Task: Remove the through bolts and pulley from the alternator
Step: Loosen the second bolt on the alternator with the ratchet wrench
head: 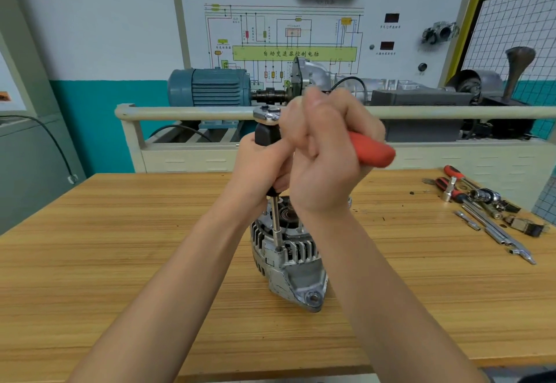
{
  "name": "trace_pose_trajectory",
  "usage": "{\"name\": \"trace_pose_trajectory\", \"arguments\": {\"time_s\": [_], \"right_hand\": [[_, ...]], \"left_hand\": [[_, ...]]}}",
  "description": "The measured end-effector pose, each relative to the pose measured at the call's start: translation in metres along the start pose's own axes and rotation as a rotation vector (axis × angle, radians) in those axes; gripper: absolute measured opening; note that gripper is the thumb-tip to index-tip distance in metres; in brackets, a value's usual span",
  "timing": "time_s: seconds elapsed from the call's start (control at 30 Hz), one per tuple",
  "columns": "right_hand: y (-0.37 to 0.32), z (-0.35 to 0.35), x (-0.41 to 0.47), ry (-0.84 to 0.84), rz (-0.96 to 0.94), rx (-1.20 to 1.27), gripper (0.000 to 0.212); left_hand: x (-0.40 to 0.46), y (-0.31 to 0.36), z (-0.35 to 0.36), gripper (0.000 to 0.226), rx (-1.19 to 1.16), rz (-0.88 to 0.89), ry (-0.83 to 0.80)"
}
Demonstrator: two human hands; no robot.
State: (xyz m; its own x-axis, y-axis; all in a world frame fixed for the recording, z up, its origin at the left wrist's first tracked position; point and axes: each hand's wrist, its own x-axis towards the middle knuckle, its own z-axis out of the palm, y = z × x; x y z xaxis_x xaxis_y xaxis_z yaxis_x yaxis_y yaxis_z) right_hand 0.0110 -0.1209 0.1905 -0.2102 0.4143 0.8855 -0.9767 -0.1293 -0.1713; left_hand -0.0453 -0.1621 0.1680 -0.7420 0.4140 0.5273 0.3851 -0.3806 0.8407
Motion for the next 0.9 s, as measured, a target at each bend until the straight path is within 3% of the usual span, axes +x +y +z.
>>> {"name": "trace_pose_trajectory", "arguments": {"time_s": [0.1,0.2,0.3,0.43,0.57,0.67,0.8,0.9], "right_hand": [[-0.002,-0.010,0.015,0.027,0.220,0.267,0.048],[-0.004,-0.026,0.030,0.185,0.457,0.516,0.049],[-0.003,-0.037,0.037,0.318,0.534,0.692,0.047],[-0.004,-0.036,0.030,0.232,0.409,0.519,0.051],[0.001,-0.017,0.013,0.081,0.108,0.134,0.043],[0.004,-0.005,0.002,0.045,-0.023,-0.044,0.035],[-0.001,-0.016,0.017,0.030,0.191,0.242,0.047],[-0.002,-0.029,0.032,0.134,0.455,0.519,0.048]], "left_hand": [[0.000,0.001,-0.014,0.024,-0.109,-0.121,-0.133],[0.001,0.005,-0.013,0.029,-0.173,-0.136,-0.241],[0.003,0.005,-0.011,0.037,-0.180,-0.179,-0.318],[0.005,0.003,0.001,0.048,-0.069,-0.176,-0.111],[0.006,0.000,0.014,0.042,0.015,-0.132,0.191],[0.004,-0.002,0.015,0.040,0.056,-0.074,0.266],[0.001,0.001,0.001,0.042,-0.052,-0.118,0.071],[0.002,0.006,-0.007,0.035,-0.115,-0.163,-0.135]]}}
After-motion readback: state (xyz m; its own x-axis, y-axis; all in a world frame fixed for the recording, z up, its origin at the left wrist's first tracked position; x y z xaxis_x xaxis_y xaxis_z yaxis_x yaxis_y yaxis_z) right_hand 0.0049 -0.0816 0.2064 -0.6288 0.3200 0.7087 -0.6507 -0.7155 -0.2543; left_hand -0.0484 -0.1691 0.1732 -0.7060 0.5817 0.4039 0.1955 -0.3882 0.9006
